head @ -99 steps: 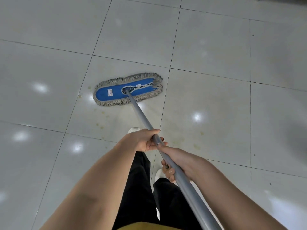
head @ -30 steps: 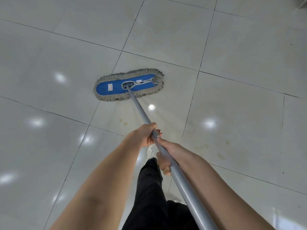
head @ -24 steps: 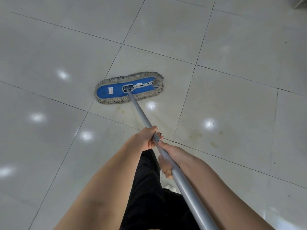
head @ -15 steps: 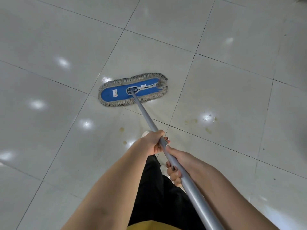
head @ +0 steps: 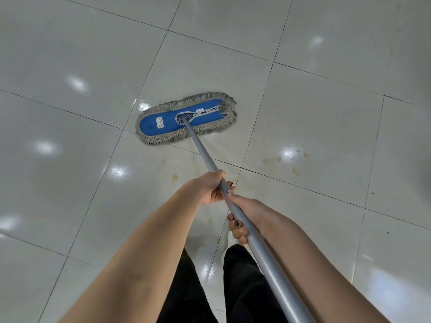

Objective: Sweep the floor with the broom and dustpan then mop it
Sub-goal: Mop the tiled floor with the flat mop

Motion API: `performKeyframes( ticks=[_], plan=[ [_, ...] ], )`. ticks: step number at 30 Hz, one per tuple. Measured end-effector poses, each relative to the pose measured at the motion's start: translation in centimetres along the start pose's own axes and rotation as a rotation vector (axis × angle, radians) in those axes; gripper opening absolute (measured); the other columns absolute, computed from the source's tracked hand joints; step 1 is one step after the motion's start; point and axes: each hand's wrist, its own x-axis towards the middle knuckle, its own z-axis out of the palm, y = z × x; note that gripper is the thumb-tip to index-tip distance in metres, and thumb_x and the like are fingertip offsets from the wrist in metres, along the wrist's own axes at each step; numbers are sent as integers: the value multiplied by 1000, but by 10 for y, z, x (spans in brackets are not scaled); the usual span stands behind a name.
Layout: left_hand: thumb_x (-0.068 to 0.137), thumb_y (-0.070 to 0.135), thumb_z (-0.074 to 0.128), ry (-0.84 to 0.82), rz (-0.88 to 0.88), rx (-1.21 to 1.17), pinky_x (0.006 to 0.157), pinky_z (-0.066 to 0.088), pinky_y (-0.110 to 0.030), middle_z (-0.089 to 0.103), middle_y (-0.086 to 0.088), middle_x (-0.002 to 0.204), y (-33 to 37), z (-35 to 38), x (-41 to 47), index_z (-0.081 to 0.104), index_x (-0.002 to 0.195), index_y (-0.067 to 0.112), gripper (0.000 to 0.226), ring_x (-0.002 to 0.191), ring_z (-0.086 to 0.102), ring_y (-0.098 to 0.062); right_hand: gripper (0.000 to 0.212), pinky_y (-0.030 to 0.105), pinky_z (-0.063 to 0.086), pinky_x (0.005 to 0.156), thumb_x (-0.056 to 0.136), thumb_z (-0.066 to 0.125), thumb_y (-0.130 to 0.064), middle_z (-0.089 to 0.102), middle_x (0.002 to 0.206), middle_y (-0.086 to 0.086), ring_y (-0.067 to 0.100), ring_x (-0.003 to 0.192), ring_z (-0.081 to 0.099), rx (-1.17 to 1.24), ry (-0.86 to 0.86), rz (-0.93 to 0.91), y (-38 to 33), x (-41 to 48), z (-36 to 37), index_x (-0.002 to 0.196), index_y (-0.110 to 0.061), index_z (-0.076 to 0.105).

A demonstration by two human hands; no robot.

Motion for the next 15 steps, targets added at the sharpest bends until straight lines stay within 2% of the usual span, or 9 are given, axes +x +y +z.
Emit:
performKeyframes(
  ticks=[4, 15],
  plan=[
    [99, 23, 41, -11, 14, 71, 63, 53, -26, 56, -4, 69, 18, -33, -3, 46, 83, 6, 24, 44, 62, -10, 56, 10, 31, 31, 91, 47, -59, 39, 38, 1, 9, 23, 33, 44, 6, -23, -9, 14, 36, 65, -10, 41],
    [99, 24, 40, -35, 49, 219, 44, 51, -22, 52, -4, 73, 56, -143, 11, 42, 87, 9, 20, 41, 62, -10, 55, 12, 32, 31, 91, 47, -57, 42, 42, 2, 11, 24, 35, 184, 10, -94, -31, 66, 148, 65, -9, 43]
  ],
)
